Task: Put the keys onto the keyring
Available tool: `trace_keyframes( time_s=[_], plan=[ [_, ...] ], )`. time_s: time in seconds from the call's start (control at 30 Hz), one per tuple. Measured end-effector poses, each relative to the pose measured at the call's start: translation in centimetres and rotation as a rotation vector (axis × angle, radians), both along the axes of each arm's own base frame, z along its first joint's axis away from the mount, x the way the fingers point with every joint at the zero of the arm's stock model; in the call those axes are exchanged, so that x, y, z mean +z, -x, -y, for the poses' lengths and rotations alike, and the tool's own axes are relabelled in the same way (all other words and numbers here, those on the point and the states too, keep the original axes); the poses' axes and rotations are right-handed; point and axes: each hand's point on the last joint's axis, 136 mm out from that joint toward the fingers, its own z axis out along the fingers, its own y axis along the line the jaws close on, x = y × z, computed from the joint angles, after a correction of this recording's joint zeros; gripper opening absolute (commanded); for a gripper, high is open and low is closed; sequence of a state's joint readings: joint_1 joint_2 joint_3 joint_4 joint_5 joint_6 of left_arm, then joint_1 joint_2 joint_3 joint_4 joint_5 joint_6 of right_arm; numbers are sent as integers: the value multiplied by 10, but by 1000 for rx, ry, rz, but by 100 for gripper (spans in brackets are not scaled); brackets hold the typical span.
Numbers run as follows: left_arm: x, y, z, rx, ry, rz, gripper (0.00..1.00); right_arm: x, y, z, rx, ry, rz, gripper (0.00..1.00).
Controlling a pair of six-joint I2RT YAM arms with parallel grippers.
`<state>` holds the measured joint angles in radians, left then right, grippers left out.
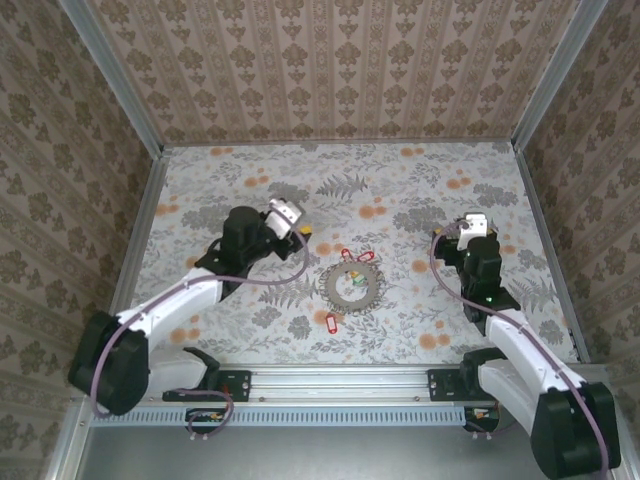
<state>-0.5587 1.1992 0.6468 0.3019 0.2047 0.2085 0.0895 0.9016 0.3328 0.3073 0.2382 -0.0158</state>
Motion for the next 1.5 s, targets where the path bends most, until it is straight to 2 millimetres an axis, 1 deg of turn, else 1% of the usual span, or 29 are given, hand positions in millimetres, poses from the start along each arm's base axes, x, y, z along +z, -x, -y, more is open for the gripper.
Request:
trace_keyframes(
  time_s=[0.03,0.1,0.13,0.2,0.23,0.3,0.37,0.4,0.43,0.53,0.6,0.67,0.73,0.77,0.83,0.9,0.97,1.0,1.1,1.23,1.3,1.37,1.43,1.47,1.5],
  plan=[
    [-1,-2,-11,42,6,7,100,-6,-2,3,-7,-2,-12,88],
    [-2,-7,-35,134,24,15,100,-20,-7,6,-16,-7,-43,89],
    [-1,-8,-44,168,33,22,100,-26,-9,6,-12,-10,-53,89],
    [1,-12,-69,257,51,37,100,-36,-14,4,3,-17,-72,89],
    [3,-12,-78,290,59,43,100,-39,-17,2,14,-21,-74,89],
    [4,-13,-100,372,75,59,100,-43,-23,-2,38,-23,-70,94],
    [2,-13,-118,434,86,63,100,-46,-29,-6,59,-26,-59,95],
    [-1,-12,-127,465,91,61,100,-46,-32,-8,71,-28,-51,96],
    [-3,-12,-134,493,94,59,100,-46,-35,-10,81,-31,-40,99],
    [-15,-11,-163,591,96,46,100,-47,-41,-17,123,-46,-18,100],
    [-24,-9,-177,640,94,36,100,-47,-48,-22,154,-57,10,100],
    [-32,-6,-189,676,87,24,100,-59,-53,-27,181,-63,25,99],
    [-37,-6,-196,700,83,16,100,-81,-51,-29,187,-67,-31,99],
    [-38,-6,-199,710,82,14,100,-84,-50,-28,186,-68,-44,99],
    [-39,-8,-203,724,79,11,100,-80,-55,-25,163,-67,-35,99],
    [-45,-11,-207,735,73,0,100,-71,-65,-19,127,-72,-21,99],
    [-55,-15,-208,736,62,-25,100,-60,-73,-11,88,-78,10,100],
    [-61,-17,-208,734,53,-40,100,-58,-74,-9,77,-79,15,100],
    [-80,-24,-206,719,25,-76,100,-59,-73,-4,49,-82,10,99],
    [-95,-40,-211,711,17,-67,100,-60,-72,-1,14,-72,10,99],
    [-107,-47,-213,706,19,-76,100,-59,-72,0,2,-68,11,99],
    [-123,-53,-213,691,17,-97,100,-59,-72,2,-9,-66,11,100],
    [-137,-55,-214,678,20,-125,100,-59,-72,3,-16,-64,12,100],
    [-141,-55,-216,675,28,-141,100,-59,-72,4,-19,-63,12,100],
    [-141,-55,-218,670,38,-141,100,-59,-72,4,-21,-62,12,99]
  ],
)
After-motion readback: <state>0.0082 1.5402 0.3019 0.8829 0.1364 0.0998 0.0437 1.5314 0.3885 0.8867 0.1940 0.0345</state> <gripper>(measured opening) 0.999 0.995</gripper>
